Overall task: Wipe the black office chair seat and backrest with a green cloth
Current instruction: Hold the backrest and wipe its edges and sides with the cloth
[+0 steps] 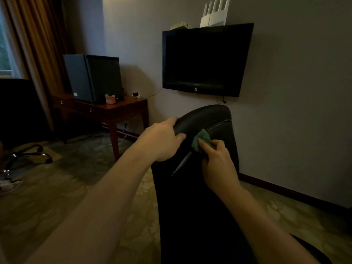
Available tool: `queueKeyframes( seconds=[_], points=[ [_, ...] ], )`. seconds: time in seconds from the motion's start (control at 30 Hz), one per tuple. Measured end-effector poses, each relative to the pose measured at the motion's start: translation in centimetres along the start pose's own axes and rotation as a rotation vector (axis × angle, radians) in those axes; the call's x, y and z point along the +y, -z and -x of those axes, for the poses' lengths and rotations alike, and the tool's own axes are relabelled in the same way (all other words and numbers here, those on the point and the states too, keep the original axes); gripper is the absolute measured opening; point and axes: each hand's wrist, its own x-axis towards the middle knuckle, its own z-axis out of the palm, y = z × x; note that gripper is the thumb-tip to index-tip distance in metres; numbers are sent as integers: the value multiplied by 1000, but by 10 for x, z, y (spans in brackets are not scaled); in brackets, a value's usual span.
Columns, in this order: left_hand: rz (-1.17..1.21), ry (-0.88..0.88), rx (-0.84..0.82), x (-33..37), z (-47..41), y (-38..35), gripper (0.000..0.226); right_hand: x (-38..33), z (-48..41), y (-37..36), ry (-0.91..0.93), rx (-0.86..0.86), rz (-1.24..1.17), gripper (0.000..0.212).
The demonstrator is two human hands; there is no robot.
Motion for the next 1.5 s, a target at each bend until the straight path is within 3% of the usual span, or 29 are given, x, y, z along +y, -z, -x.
queueKeyframes(
  seconds=[0.13, 0.3, 0.37, 0.47, 0.6, 0.87, 1.0, 1.1, 1.3, 1.4, 1.5],
  points=[
    [6, -4, -12, 3, 8, 3, 58, 0, 4, 10, -64, -19, -131, 49],
    [-64, 47, -118, 13, 0, 14, 58, -4, 25, 16, 25, 47, -235, 44],
    [-137, 79, -143, 22, -15, 18, 52, -4, 23, 16, 42, 58, -234, 45],
    [-238, 105, -47, 32, -33, 9, 53, -3, 12, 12, 82, 60, -196, 47],
    [-233, 124, -11, 26, -48, -6, 50, 6, -1, -1, 161, 64, -19, 49],
    [-255, 75, -72, 21, -50, 0, 50, 26, -32, -3, -37, 29, -31, 48],
    [-239, 74, -68, 18, -54, 0, 50, 28, -21, -3, -77, 186, -210, 44],
    [-270, 79, -36, 16, -57, -4, 52, 29, -13, -2, -7, 256, -253, 43],
    [-331, 76, 19, 17, -54, -10, 50, 27, -9, -18, 274, 233, -78, 41],
    [-333, 71, 25, 15, -54, -8, 49, 29, -19, -21, 251, 281, -33, 38],
    [-336, 62, 27, 14, -57, -8, 50, 37, -37, -17, 113, 228, 54, 41]
  ],
)
